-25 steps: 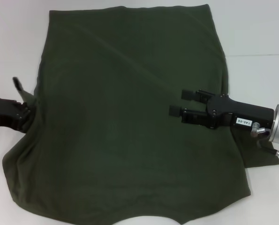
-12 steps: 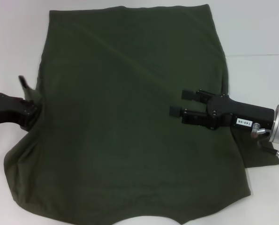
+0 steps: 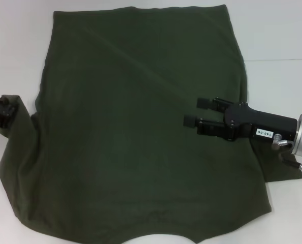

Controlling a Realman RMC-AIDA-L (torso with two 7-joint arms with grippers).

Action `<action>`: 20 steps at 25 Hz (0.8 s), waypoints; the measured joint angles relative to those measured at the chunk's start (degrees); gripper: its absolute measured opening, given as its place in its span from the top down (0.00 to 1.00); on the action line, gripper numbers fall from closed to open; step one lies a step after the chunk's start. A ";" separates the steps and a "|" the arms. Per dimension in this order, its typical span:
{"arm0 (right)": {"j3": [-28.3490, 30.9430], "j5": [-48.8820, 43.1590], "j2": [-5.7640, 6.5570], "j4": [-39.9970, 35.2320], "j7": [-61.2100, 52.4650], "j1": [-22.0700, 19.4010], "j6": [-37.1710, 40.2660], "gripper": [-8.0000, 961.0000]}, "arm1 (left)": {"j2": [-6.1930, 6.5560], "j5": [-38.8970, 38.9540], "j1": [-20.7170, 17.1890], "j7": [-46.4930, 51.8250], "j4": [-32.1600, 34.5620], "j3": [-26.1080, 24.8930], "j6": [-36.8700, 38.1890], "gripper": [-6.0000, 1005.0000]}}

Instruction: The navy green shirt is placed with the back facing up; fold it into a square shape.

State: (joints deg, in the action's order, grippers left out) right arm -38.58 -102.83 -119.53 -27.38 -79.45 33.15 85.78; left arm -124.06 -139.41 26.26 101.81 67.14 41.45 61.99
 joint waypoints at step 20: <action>0.00 0.25 0.00 0.13 -0.05 -0.19 0.00 0.05 | -0.21 -6.04 0.08 1.23 1.21 0.42 -3.35 0.94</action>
State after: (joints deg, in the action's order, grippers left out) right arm -38.58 -102.58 -119.53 -27.24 -79.50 32.95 85.78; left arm -124.27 -145.45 26.34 103.04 68.36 41.88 58.64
